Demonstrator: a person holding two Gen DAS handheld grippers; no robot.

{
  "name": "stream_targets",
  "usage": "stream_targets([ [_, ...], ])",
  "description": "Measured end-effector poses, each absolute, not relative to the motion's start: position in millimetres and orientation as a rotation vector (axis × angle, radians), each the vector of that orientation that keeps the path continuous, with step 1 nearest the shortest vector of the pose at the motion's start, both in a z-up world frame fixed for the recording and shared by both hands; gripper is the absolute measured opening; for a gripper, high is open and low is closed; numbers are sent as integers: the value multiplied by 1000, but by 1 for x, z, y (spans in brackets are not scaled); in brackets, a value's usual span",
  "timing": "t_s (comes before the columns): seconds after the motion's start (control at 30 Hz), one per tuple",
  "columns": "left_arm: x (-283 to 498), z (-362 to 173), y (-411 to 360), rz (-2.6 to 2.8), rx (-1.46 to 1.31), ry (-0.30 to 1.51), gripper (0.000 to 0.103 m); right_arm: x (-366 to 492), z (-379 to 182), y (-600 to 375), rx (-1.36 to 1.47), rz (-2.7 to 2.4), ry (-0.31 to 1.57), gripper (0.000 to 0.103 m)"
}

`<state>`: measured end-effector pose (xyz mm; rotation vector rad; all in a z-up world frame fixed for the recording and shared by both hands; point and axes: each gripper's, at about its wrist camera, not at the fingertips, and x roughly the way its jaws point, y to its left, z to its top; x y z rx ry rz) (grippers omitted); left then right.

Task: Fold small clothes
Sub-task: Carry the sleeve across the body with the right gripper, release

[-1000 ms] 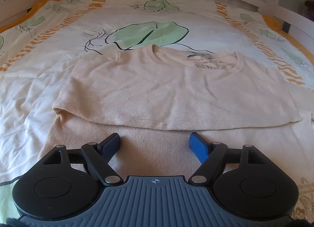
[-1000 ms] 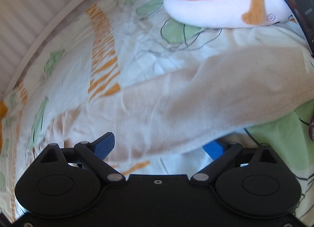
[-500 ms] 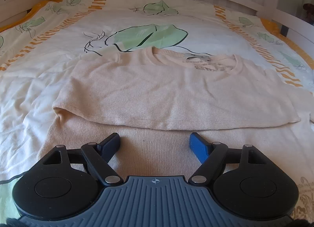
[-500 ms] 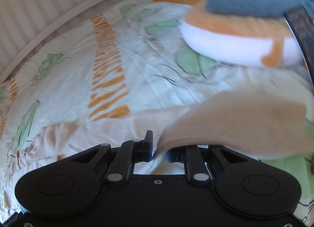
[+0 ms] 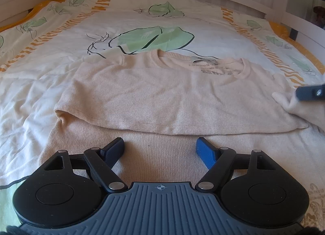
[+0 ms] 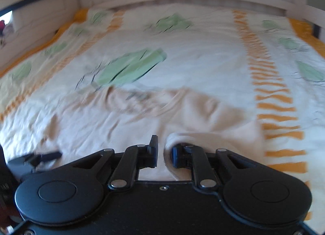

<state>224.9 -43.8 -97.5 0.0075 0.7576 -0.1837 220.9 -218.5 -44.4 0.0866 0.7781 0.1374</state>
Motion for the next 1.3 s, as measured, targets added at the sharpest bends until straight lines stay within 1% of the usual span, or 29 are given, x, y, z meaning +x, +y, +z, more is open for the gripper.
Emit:
stream_targets([
  [0.03, 225, -98, -44, -185, 7, 757, 77, 219, -52, -212, 92, 155, 796, 38],
  [0.07, 225, -98, -43, -186, 6, 757, 77, 218, -58, -209, 102, 167, 803, 52],
  [0.1, 224, -98, -43, -186, 5, 756, 77, 211, -62, -206, 113, 183, 807, 63],
  [0.17, 224, -98, -43, -186, 3, 752, 77, 199, -63, -208, 135, 201, 802, 68],
  [0.33, 223, -99, -43, -187, -1, 744, 77, 163, -51, -247, 263, 147, 756, 69],
  [0.57, 222, -99, -43, -188, -3, 741, 77, 139, -57, -323, 457, -102, 737, 69],
  [0.73, 222, -99, -43, -188, -2, 742, 77, 149, -67, -353, 494, -168, 724, 69],
  [0.93, 222, -99, -43, -188, -2, 741, 77, 170, -84, -368, 508, -132, 729, 70],
  [0.97, 222, -99, -43, -188, -3, 741, 77, 169, -85, -368, 515, -118, 721, 64],
  [1.0, 222, -99, -43, -189, -4, 742, 77, 169, -84, -369, 527, -109, 716, 43],
  [1.03, 222, -99, -43, -188, -3, 742, 77, 169, -81, -369, 538, -110, 714, 28],
  [1.07, 222, -99, -43, -188, -3, 741, 77, 168, -77, -368, 540, -112, 708, 22],
  [1.3, 224, -96, -38, -205, -23, 749, 77, 171, -19, -326, 587, 60, 614, 22],
])
